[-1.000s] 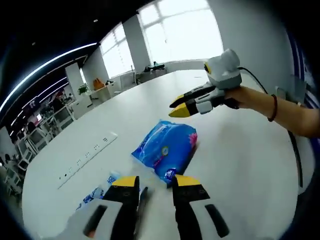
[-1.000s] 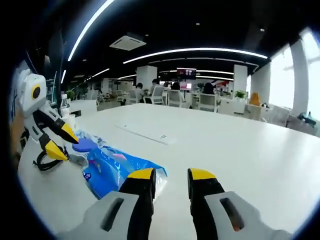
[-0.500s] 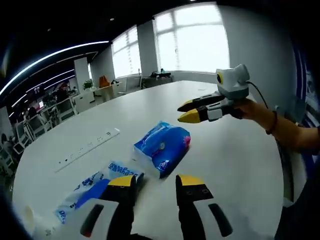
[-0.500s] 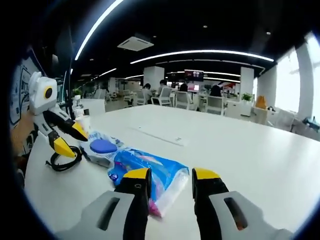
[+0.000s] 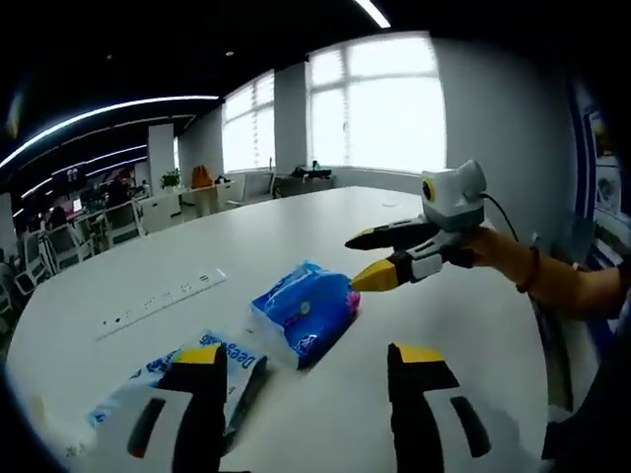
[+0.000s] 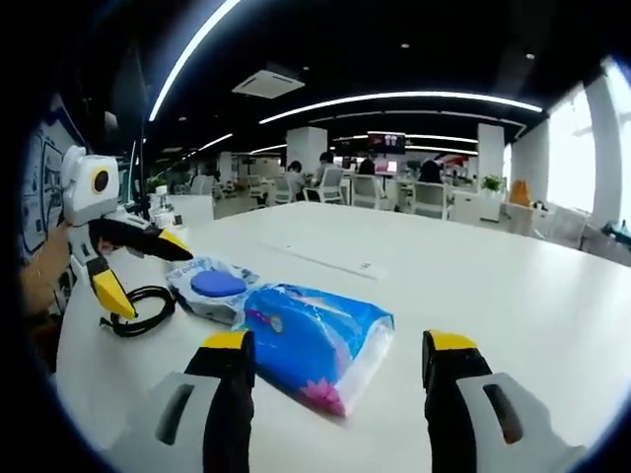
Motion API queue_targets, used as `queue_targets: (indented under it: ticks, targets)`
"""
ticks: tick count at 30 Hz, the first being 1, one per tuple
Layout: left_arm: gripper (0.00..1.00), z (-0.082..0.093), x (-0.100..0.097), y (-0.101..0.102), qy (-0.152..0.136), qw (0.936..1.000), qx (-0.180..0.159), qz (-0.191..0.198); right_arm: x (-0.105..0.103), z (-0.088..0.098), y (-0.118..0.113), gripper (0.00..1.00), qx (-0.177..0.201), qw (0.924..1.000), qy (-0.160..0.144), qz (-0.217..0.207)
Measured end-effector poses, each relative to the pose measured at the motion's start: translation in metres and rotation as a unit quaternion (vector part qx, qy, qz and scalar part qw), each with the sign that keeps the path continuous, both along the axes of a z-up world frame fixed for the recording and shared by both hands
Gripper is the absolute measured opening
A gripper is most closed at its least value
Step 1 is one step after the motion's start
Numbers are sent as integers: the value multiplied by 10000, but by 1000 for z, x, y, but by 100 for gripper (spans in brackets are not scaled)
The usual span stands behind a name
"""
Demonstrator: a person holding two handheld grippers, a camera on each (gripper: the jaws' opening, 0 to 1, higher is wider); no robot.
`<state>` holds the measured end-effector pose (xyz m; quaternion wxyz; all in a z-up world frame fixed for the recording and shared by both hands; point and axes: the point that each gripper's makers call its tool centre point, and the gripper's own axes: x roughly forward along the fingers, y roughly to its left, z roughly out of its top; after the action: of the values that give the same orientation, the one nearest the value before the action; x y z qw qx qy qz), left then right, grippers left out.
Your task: Arrange the tabletop items into an orderly group along one side of the table until the central work area is clear of visible clutter.
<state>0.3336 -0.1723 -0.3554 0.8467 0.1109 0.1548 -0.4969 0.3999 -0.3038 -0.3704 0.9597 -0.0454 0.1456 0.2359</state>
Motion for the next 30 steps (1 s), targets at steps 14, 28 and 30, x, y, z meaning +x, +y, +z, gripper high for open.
queue_targets:
  ticks: [14,28,30]
  targets:
    - [74,-1,-8,21,73,9999,-122,61,-16,-6,13,87,49,9999,138,-56]
    - [76,-5,-18,50,186,9992,-262,234,-38,-8,32,100,35,9997,250,-5]
    - [76,-6,-20,53,231,9990,-289,232,-41,-8,35,100,12,9997,262,14]
